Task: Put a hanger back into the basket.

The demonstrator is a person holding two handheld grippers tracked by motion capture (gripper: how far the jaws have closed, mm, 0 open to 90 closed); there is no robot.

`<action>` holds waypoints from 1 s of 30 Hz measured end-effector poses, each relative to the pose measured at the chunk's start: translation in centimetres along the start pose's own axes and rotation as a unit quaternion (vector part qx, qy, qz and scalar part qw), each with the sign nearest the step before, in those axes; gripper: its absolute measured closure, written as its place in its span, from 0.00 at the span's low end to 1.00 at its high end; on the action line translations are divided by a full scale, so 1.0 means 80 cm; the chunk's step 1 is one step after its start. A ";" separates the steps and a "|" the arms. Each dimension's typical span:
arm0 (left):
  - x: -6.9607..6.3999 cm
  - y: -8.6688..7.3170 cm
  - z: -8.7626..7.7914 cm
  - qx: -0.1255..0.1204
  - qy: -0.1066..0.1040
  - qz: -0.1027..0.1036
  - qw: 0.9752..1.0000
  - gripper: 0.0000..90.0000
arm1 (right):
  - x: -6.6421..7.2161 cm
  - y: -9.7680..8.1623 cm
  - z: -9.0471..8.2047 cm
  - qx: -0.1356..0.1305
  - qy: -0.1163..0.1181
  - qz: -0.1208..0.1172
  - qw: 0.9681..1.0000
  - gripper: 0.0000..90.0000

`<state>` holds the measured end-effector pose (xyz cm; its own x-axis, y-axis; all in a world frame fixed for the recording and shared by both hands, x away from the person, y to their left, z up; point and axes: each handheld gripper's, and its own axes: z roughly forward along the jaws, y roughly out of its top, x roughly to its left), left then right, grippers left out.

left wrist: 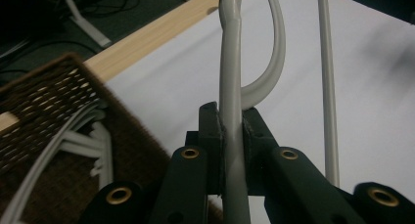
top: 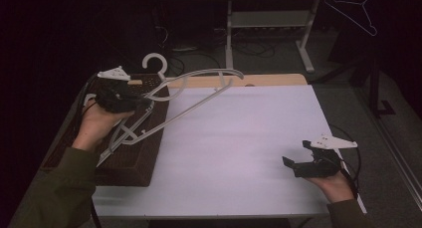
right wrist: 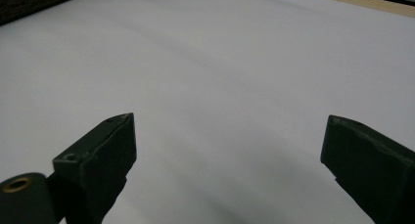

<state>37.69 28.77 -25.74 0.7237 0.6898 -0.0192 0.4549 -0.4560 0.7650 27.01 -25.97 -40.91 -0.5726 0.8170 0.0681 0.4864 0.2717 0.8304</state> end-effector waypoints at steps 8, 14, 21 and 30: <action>0.030 -0.021 -0.032 -0.003 0.036 -0.018 0.999 0.91 | -0.001 -0.001 0.000 -0.002 -0.002 0.003 1.000 0.07; 0.057 -0.043 -0.057 -0.004 0.066 -0.037 0.997 0.91 | -0.002 -0.002 0.001 -0.001 -0.004 0.003 1.000 0.07; 0.082 -0.068 -0.077 0.002 0.097 -0.059 0.994 0.91 | -0.002 -0.001 0.001 0.000 -0.005 0.004 1.000 0.07; 0.117 -0.101 -0.105 0.009 0.133 -0.087 0.987 0.91 | -0.003 -0.003 0.002 0.001 -0.009 0.007 1.000 0.07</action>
<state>36.40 43.60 -26.74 0.4722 0.8812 0.0219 0.5717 -0.3251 0.7533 27.16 -26.13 -41.21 -0.5536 0.8299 0.0693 0.4950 0.2611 0.8288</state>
